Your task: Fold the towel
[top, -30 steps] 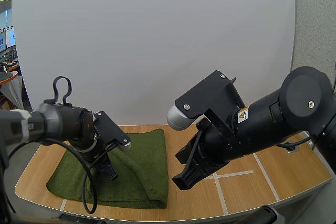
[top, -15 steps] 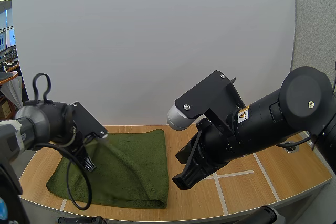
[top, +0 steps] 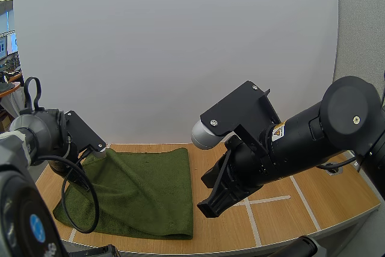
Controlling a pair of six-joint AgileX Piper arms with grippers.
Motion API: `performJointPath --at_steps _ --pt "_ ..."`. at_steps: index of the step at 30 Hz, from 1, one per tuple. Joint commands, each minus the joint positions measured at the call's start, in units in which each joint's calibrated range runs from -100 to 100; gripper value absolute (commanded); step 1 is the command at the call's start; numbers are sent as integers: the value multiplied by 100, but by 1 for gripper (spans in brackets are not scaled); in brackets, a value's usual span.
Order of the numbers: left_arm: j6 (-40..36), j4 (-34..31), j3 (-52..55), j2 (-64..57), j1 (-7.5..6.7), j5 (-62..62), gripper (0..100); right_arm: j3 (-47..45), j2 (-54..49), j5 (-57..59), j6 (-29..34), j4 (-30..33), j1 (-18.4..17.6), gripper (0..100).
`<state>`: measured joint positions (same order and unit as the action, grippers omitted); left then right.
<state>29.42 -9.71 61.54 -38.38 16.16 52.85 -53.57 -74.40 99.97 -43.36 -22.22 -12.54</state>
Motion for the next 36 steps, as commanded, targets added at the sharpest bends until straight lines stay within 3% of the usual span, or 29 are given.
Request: performJointPath --at_steps 1,11,16,25,36 --pt "411 369 -44 -43 243 9 0 16 -53 3 13 28 16 0" --pt "1118 971 -44 -43 649 15 0 16 -53 3 13 28 16 0" --pt "1330 1207 -44 -30 767 89 0 16 -53 3 13 28 16 0" --pt "1387 1290 42 193 791 162 0 16 -53 3 13 27 16 0" --pt "1359 1329 285 803 791 -591 0 16 -53 3 13 27 16 0"
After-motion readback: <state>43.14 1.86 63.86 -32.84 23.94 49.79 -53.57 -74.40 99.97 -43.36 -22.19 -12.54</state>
